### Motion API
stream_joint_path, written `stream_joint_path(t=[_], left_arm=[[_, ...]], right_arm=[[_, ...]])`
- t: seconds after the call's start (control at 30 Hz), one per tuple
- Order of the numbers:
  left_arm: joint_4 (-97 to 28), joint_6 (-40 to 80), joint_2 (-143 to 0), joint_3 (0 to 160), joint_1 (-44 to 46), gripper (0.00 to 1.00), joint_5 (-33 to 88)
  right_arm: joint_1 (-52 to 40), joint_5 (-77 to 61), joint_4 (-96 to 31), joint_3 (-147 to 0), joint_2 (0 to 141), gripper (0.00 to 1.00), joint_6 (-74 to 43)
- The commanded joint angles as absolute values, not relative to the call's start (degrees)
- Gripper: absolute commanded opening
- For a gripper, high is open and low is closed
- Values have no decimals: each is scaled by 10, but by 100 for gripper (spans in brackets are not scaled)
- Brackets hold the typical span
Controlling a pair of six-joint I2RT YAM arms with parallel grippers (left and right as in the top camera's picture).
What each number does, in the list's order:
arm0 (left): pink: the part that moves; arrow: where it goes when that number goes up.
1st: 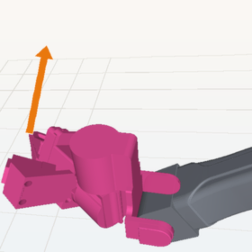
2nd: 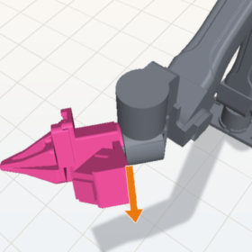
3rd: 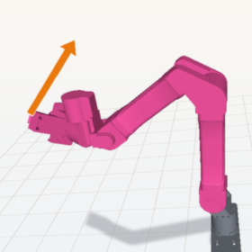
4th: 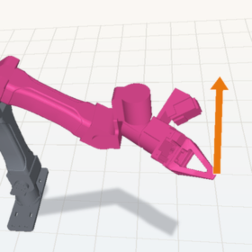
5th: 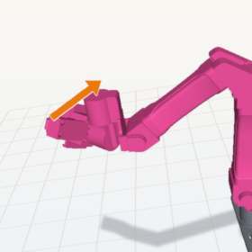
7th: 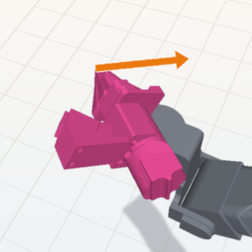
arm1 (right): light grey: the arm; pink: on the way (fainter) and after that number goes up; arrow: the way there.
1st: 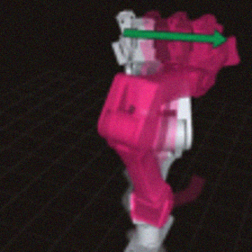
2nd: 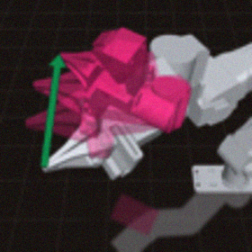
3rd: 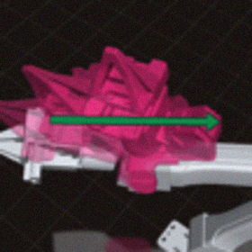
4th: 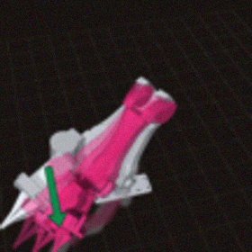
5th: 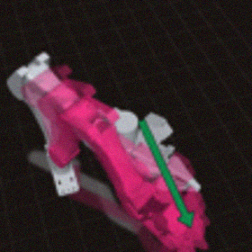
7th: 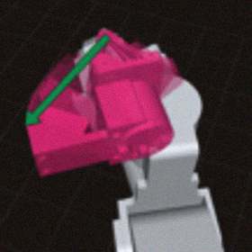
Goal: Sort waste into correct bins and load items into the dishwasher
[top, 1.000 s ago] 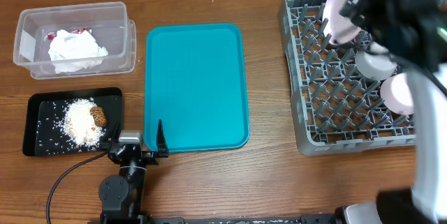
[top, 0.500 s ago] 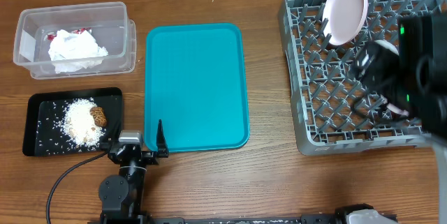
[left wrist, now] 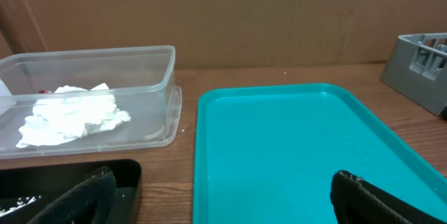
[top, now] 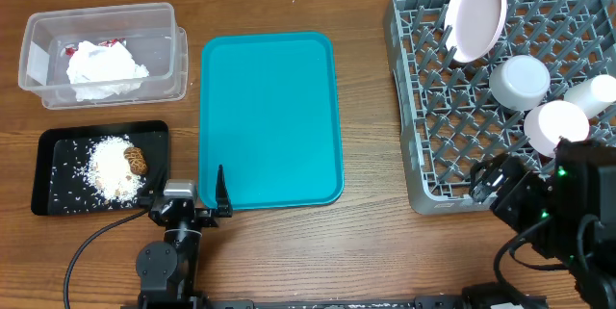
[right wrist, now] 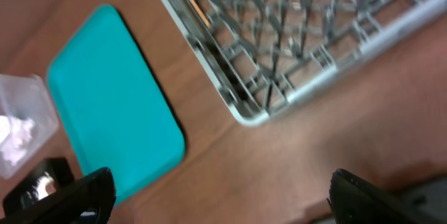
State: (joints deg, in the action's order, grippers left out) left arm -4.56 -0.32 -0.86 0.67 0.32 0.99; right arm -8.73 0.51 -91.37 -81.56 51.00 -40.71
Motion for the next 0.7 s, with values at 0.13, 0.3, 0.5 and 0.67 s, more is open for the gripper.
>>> stream_joint_path(t=[0.13,0.3,0.5,0.67], left_arm=[[-44,0,-3,3,-1,100,5],[-44,0,-3,3,-1,100,5],[-44,0,-3,3,-1,100,5],[-44,0,-3,3,-1,100,5]], right_arm=[[-90,3,-927,-813,509,100,-420],[-91,4,-944,-813,509,100,-413],[-93,-1,-898,-805,496,100,-354],[-93,-38,-787,-763,447,100,-281]])
